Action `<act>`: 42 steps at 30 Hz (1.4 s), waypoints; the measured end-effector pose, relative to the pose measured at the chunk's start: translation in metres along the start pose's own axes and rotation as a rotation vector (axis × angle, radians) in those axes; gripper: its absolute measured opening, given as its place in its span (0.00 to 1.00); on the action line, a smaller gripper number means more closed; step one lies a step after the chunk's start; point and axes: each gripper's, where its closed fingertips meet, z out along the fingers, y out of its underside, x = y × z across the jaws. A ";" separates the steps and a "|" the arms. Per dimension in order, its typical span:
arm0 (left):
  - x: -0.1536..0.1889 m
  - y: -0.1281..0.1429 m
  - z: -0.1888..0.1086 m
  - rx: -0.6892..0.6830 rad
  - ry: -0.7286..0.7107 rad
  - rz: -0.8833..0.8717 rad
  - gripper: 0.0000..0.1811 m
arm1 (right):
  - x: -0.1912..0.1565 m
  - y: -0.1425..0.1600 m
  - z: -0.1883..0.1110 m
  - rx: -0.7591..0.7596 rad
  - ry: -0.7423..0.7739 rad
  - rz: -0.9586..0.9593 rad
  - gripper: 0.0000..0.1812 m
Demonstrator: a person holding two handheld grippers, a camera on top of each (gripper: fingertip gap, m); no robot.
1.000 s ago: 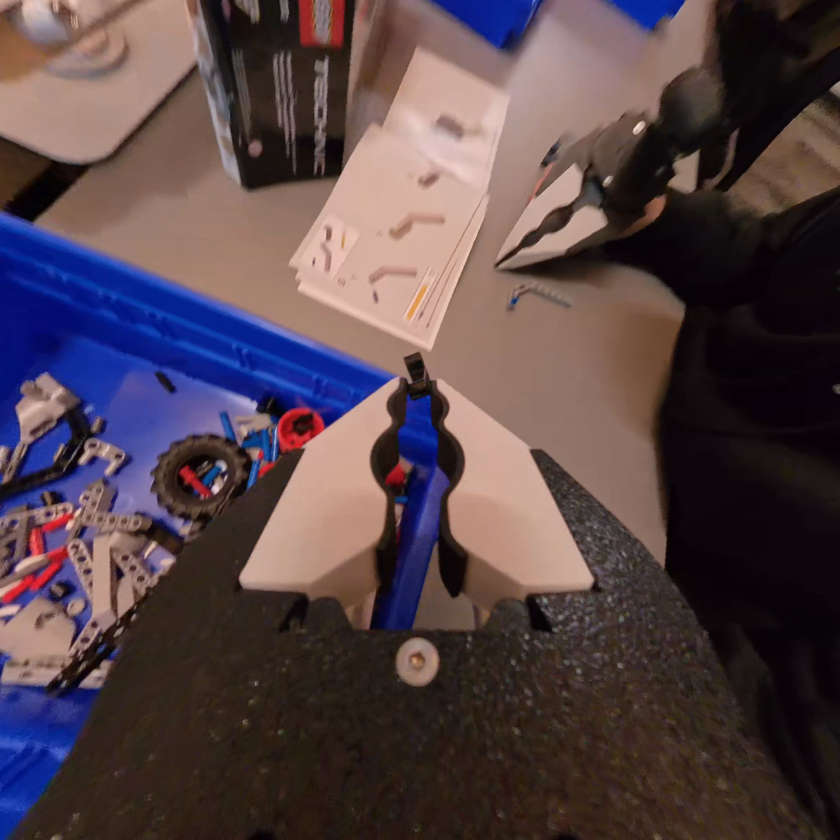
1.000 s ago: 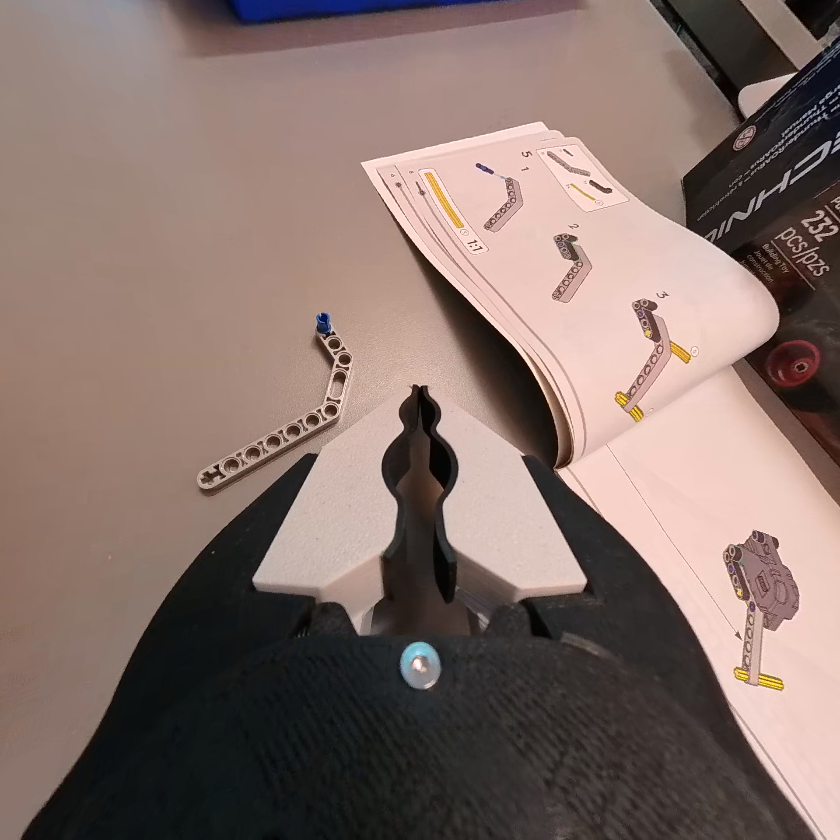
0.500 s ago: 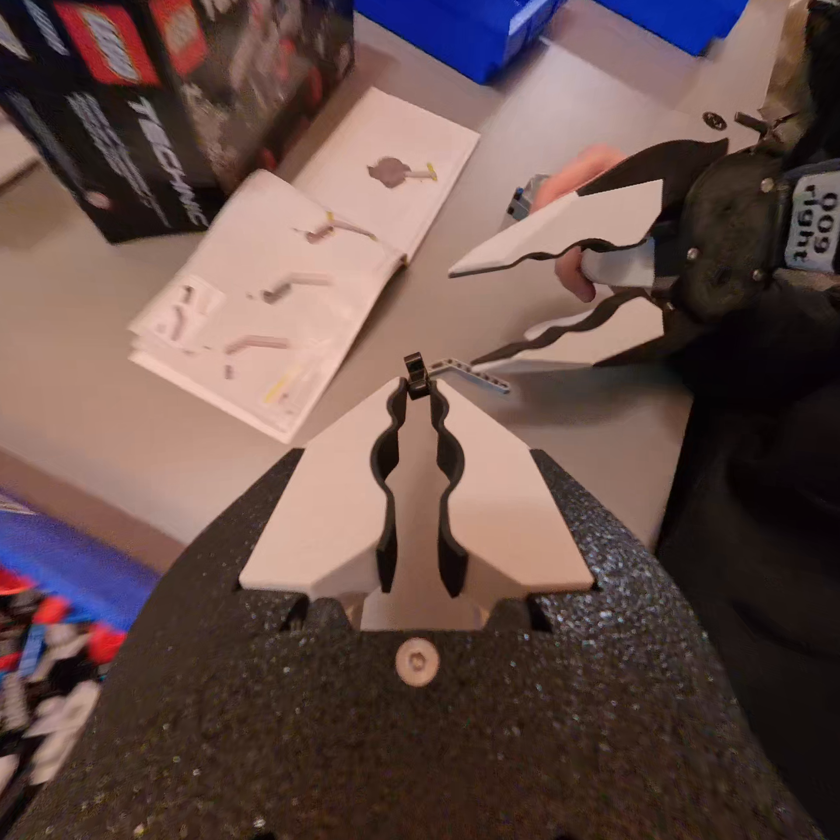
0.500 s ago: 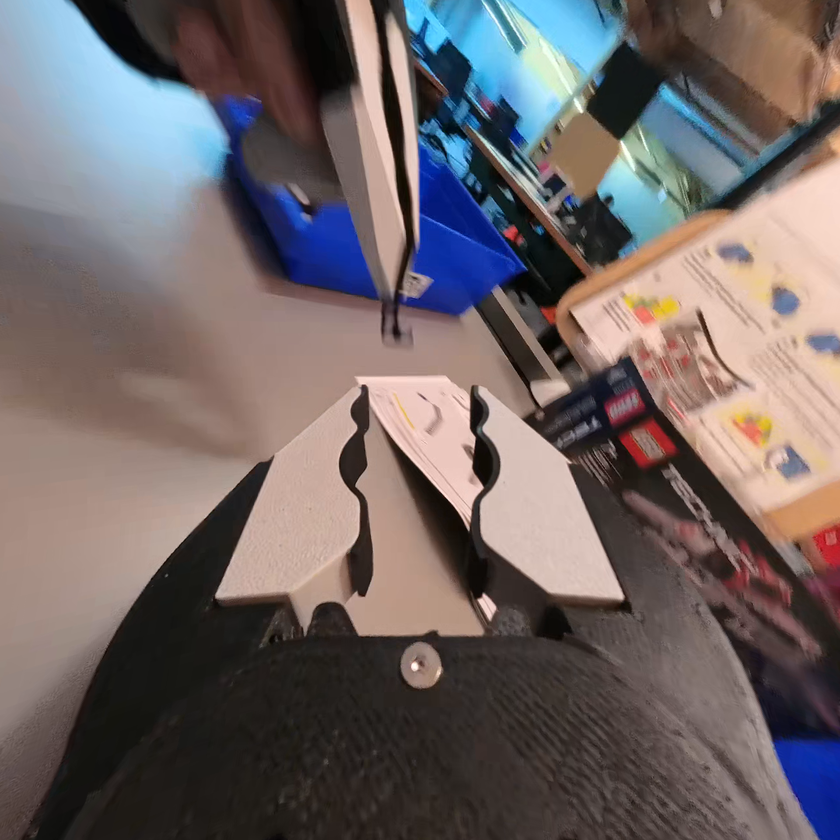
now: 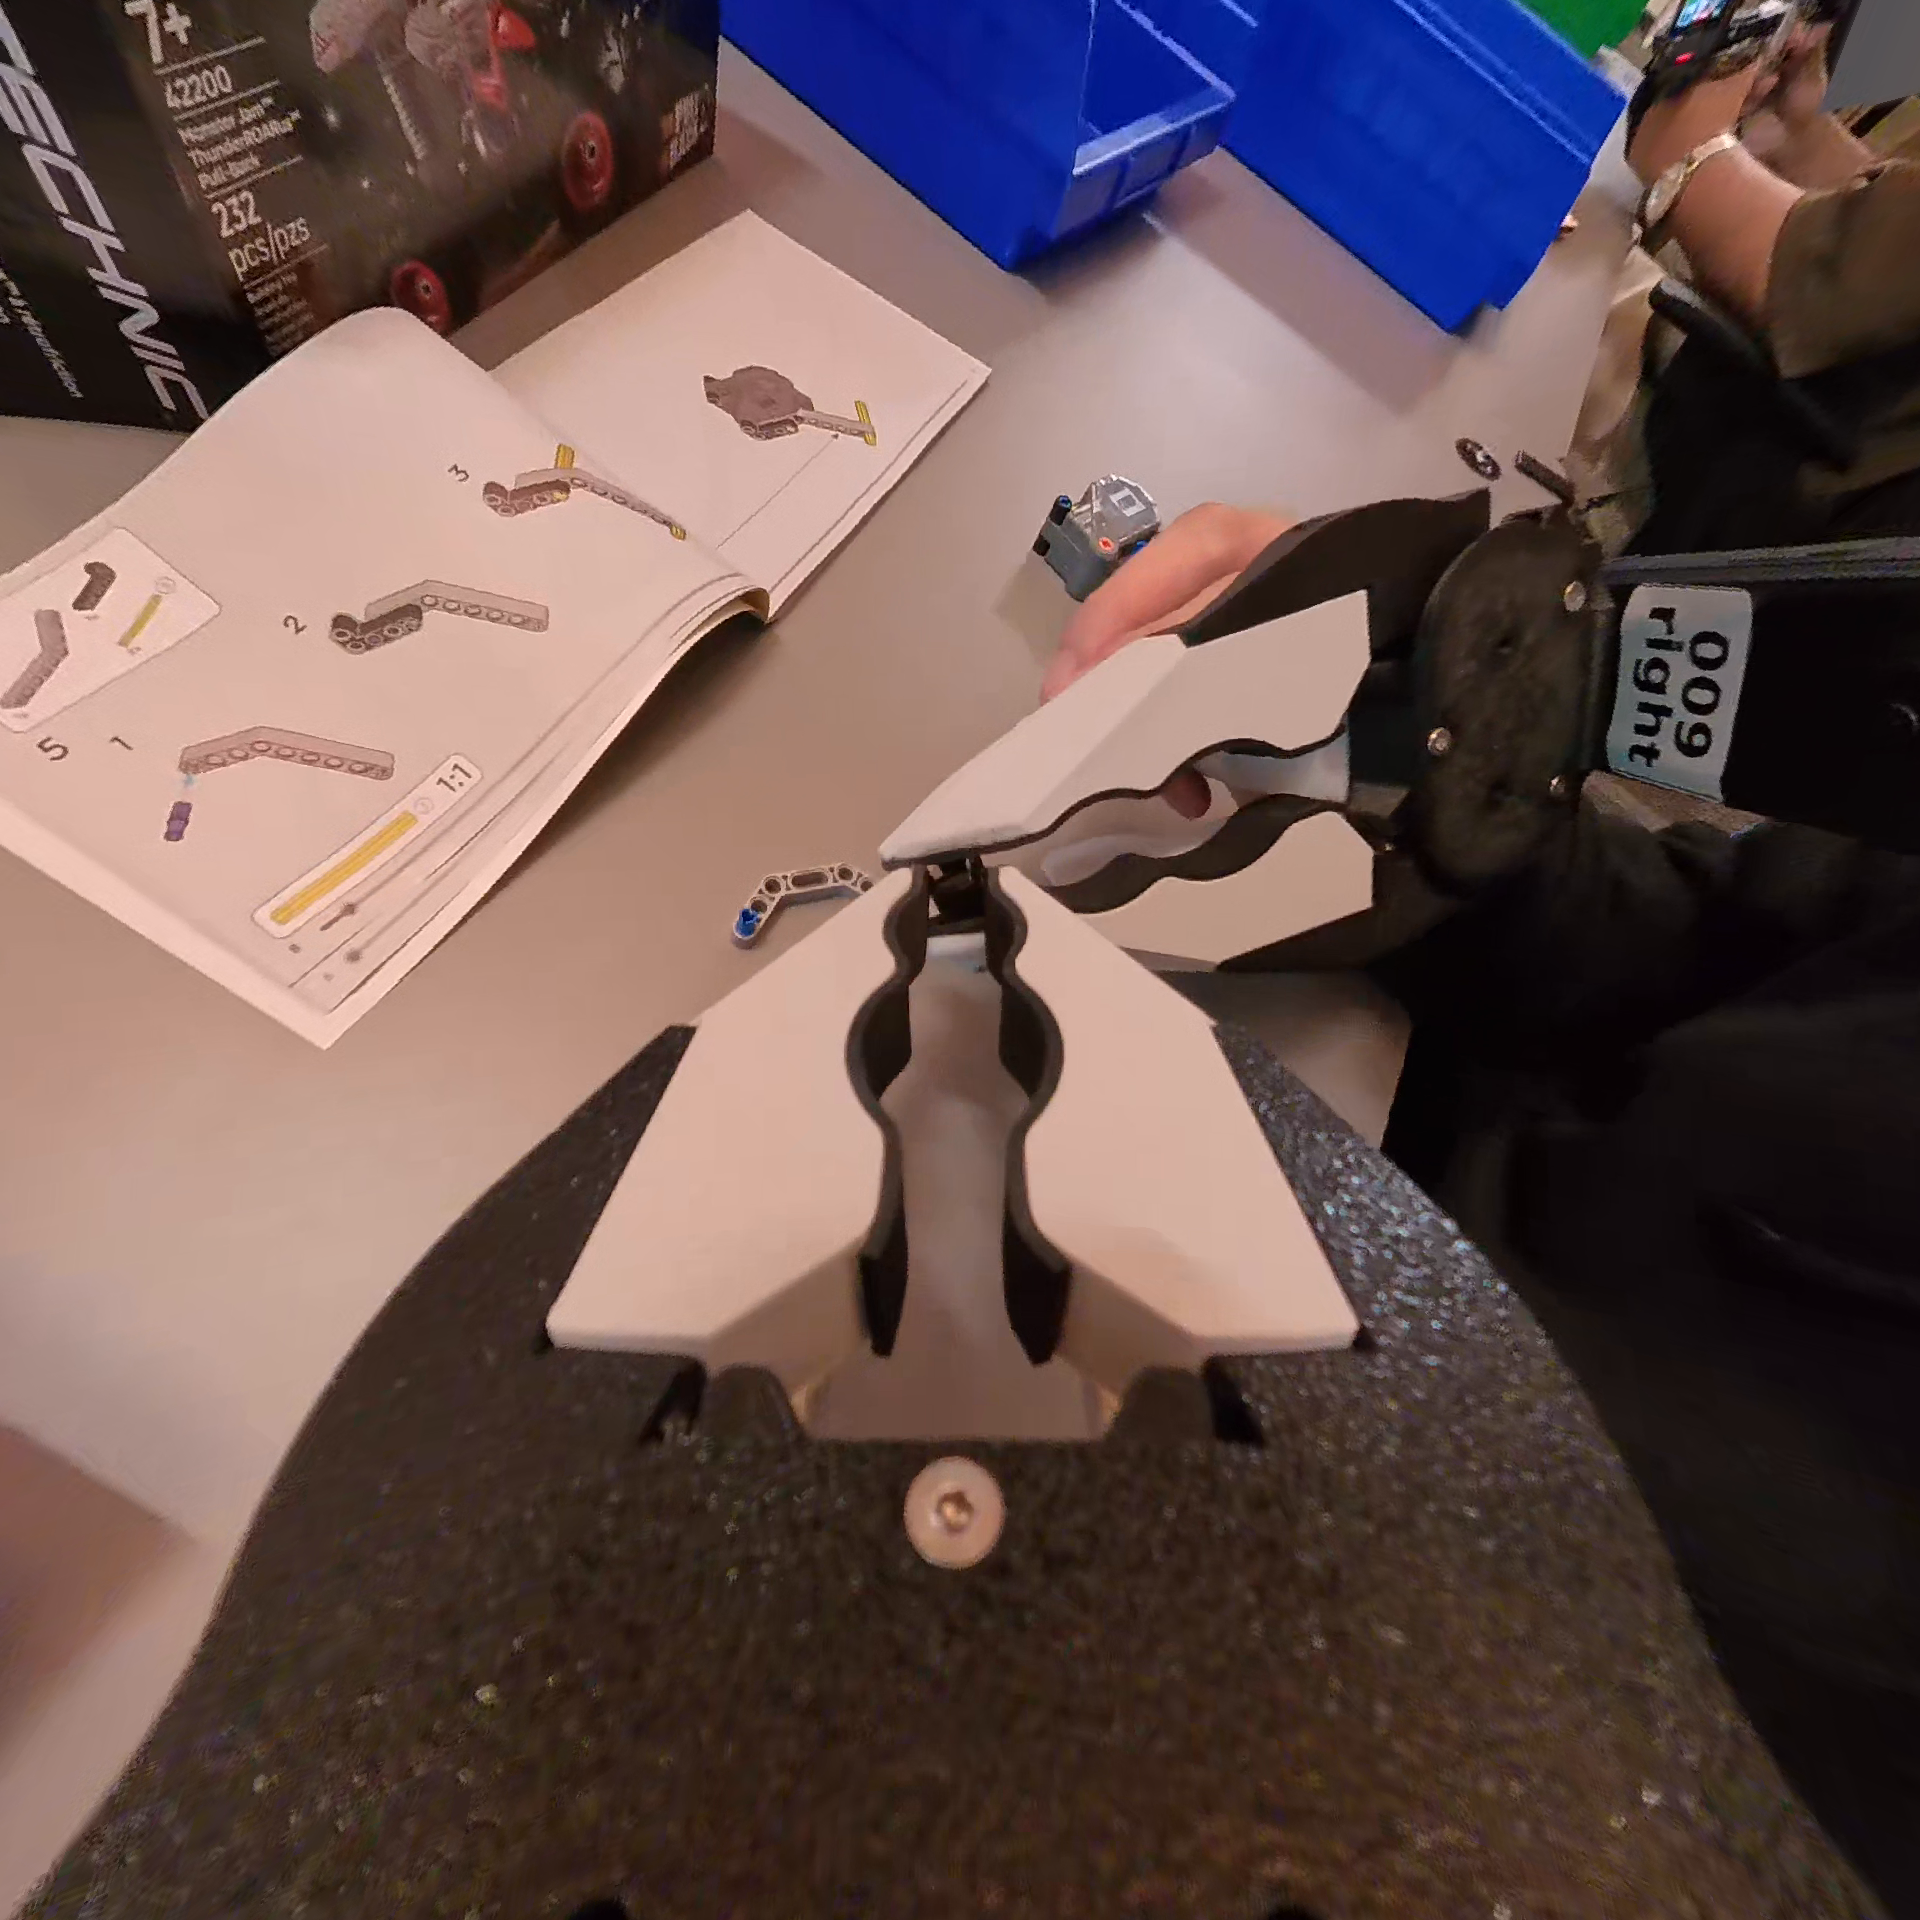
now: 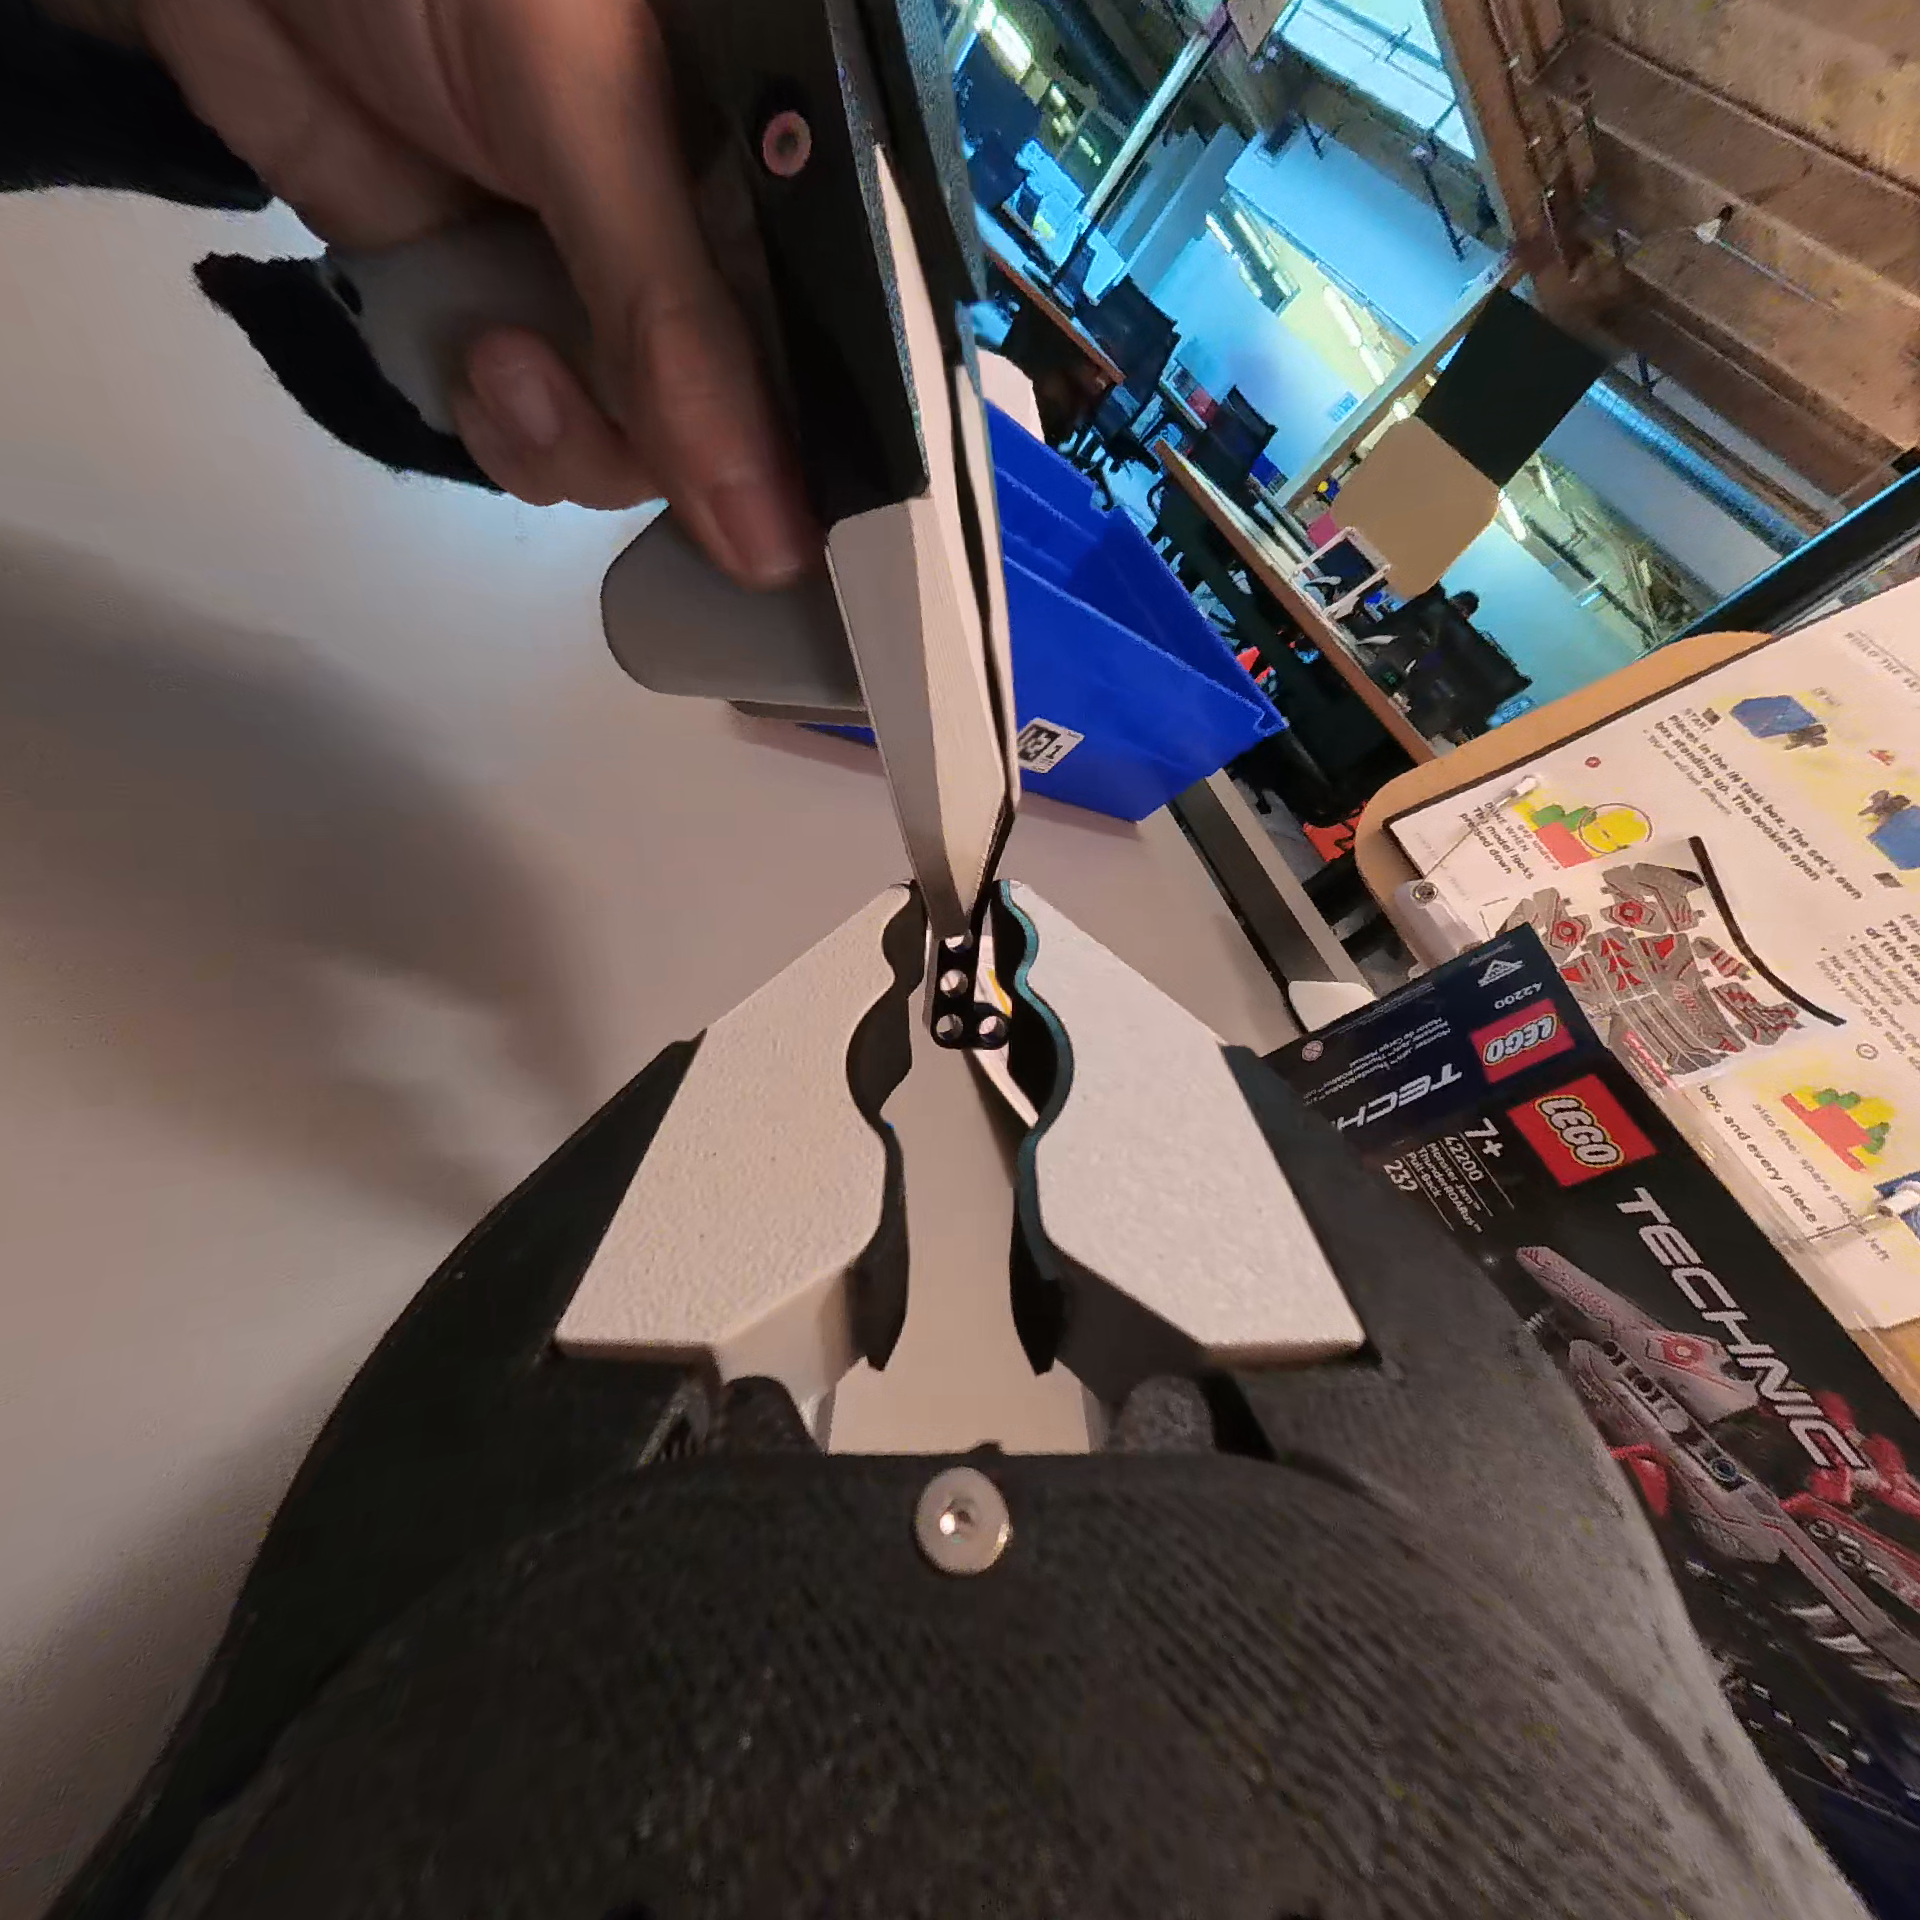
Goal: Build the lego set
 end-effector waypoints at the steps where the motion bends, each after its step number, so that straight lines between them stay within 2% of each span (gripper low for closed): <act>1: 0.002 -0.002 0.000 0.009 0.018 -0.001 0.04 | 0.002 -0.001 -0.002 0.014 0.010 0.001 0.05; 7: 0.013 -0.015 -0.003 0.079 0.192 -0.102 0.04 | 0.011 -0.010 -0.011 0.135 0.024 0.085 0.04; 14: 0.008 -0.012 -0.002 0.070 0.158 -0.097 0.04 | 0.010 0.000 -0.008 0.063 0.076 -0.038 0.03; 23: 0.007 -0.012 -0.002 0.087 0.188 -0.114 0.04 | 0.012 0.008 -0.007 0.049 0.066 -0.002 0.03; 26: 0.006 -0.015 -0.003 0.110 0.200 -0.128 0.00 | 0.012 0.011 -0.007 0.038 0.059 0.000 0.03; 32: 0.005 -0.019 -0.003 0.140 0.211 -0.104 0.02 | 0.013 0.009 -0.007 0.052 0.055 0.035 0.03; 34: 0.003 -0.021 -0.003 0.155 0.198 -0.082 0.08 | 0.016 0.006 -0.009 0.082 0.063 0.067 0.03; 38: -0.005 -0.022 -0.005 0.186 0.168 -0.046 0.12 | 0.024 -0.002 -0.017 0.181 0.050 0.199 0.02; 42: 0.006 -0.020 -0.004 0.176 0.281 -0.086 0.13 | 0.031 -0.025 -0.033 0.390 -0.009 0.374 0.02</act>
